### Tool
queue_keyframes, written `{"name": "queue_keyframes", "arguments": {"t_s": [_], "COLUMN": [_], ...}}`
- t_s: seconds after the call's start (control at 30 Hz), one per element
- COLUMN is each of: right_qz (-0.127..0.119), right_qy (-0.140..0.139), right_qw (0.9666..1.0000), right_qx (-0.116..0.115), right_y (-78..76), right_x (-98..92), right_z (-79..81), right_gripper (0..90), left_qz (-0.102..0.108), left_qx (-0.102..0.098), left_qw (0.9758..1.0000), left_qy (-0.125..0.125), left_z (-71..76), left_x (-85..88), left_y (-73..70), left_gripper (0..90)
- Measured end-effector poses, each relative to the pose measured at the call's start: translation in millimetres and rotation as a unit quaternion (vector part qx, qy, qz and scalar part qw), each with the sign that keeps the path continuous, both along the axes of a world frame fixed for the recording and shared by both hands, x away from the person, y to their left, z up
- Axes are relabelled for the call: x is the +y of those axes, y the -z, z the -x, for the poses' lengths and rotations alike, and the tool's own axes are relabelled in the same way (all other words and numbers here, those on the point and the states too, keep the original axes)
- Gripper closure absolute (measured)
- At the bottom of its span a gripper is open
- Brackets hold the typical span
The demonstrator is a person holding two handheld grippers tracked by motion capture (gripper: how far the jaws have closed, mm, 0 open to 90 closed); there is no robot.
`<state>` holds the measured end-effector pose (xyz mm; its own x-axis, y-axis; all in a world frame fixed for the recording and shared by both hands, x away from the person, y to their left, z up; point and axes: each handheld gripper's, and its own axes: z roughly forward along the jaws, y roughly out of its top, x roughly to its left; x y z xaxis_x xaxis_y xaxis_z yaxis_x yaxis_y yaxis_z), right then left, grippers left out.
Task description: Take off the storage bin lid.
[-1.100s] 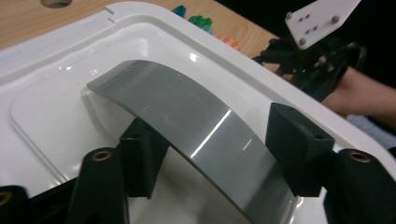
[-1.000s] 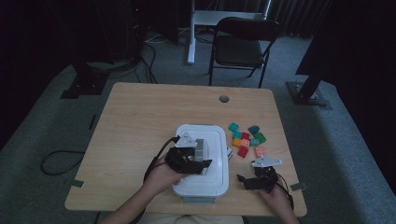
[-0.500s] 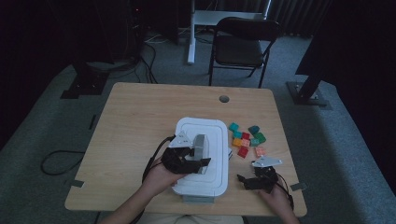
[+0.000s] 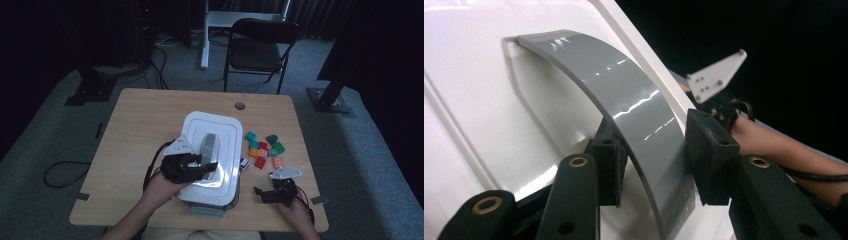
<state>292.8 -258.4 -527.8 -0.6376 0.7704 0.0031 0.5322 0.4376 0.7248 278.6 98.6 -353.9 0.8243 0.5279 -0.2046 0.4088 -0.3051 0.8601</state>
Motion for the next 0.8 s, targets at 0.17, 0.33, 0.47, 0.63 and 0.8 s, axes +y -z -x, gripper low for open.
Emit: {"name": "queue_keyframes", "arguments": {"t_s": [0.17, 0.33, 0.47, 0.63, 0.8], "right_qz": [0.0, 0.0, 0.0, 0.0, 0.0], "right_qy": [0.0, 0.0, 0.0, 0.001, 0.0], "right_qw": [1.0, 1.0, 1.0, 1.0, 1.0], "right_qx": [0.0, 0.0, 0.0, 0.0, 0.0], "right_y": [0.0, 0.0, 0.0, 0.0, 0.0], "right_x": [0.0, 0.0, 0.0, 0.1, 0.0], "right_z": [0.0, 0.0, 0.0, 0.1, 0.0], "right_gripper": [12.6, 12.6, 12.5, 12.5, 12.6], "left_qz": [0.016, 0.021, 0.031, 0.03, 0.031], "left_qx": [0.006, 0.004, 0.009, 0.012, 0.009], "left_qw": [0.9998, 0.9995, 0.9989, 0.9978, 0.9969], "left_qy": [-0.01, -0.023, -0.036, -0.058, -0.072], "left_z": [-3.1, -3.5, -5.3, -7.0, -4.4], "left_x": [14.7, 32.1, 51.2, 75.0, 96.0], "left_y": [-2.7, -6.2, -8.2, -7.7, -5.7], "left_gripper": [62.7, 62.8, 63.1, 63.5, 63.6]}}
